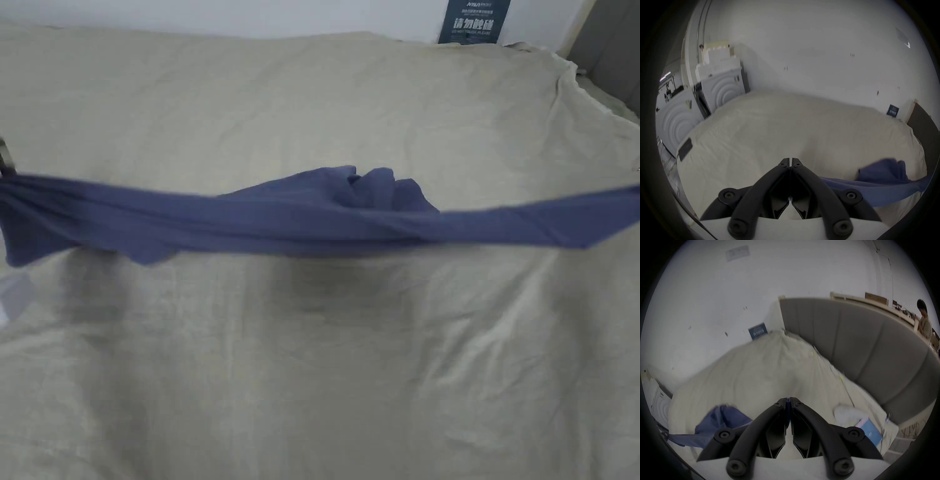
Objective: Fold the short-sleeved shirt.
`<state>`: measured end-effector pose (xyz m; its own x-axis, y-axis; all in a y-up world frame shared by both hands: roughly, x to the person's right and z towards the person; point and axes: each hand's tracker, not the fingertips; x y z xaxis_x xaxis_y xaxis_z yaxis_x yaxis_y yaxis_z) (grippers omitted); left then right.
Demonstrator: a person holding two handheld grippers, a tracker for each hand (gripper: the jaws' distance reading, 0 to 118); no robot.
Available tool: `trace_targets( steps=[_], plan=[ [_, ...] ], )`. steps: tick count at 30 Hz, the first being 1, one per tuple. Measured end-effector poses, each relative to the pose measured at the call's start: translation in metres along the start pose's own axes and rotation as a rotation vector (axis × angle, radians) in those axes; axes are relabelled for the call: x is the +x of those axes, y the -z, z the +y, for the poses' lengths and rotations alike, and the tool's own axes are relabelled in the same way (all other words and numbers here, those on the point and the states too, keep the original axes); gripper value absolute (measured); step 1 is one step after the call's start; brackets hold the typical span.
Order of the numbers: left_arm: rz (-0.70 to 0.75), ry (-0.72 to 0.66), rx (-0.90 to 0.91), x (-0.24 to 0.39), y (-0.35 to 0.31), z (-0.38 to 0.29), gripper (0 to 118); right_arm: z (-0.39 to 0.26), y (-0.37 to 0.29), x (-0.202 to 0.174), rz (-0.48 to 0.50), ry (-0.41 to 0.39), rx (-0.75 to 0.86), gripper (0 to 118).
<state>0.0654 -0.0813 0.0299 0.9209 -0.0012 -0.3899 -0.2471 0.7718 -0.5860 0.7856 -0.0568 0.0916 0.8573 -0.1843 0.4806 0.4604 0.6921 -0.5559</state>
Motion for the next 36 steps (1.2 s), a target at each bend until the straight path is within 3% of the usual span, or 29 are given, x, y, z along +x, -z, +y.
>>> trace_targets(
  steps=[8, 15, 27, 28, 29, 30, 31, 32, 33, 36],
  plan=[
    [0.006, 0.020, -0.148, -0.059, -0.034, -0.125, 0, -0.133, -0.019, 0.083, -0.020, 0.006, -0.178, 3],
    [-0.001, 0.010, -0.181, -0.104, -0.080, -0.182, 0, -0.199, -0.057, 0.132, 0.008, 0.051, -0.240, 3],
    [0.009, -0.033, -0.266, -0.152, -0.125, -0.259, 0, -0.251, -0.086, 0.156, 0.020, 0.043, -0.289, 4],
    [0.014, -0.054, -0.269, -0.149, -0.127, -0.258, 8, -0.252, -0.088, 0.155, 0.030, 0.053, -0.283, 4],
    [0.013, -0.082, -0.266, -0.147, -0.130, -0.256, 28, -0.252, -0.090, 0.152, 0.038, 0.055, -0.273, 9],
    [0.039, -0.106, -0.262, -0.147, -0.130, -0.253, 53, -0.250, -0.093, 0.147, 0.024, 0.048, -0.263, 26],
    [0.038, -0.129, -0.253, -0.148, -0.132, -0.248, 80, -0.248, -0.096, 0.145, 0.008, 0.026, -0.250, 55],
    [0.023, -0.158, -0.239, -0.149, -0.135, -0.242, 106, -0.242, -0.101, 0.142, -0.008, -0.019, -0.237, 93],
    [0.022, -0.179, -0.212, -0.154, -0.134, -0.237, 117, -0.237, -0.107, 0.139, -0.015, -0.049, -0.211, 103],
    [-0.083, -0.227, -0.120, -0.158, -0.152, -0.208, 118, -0.216, -0.131, 0.126, -0.018, -0.135, -0.113, 103]
  ],
)
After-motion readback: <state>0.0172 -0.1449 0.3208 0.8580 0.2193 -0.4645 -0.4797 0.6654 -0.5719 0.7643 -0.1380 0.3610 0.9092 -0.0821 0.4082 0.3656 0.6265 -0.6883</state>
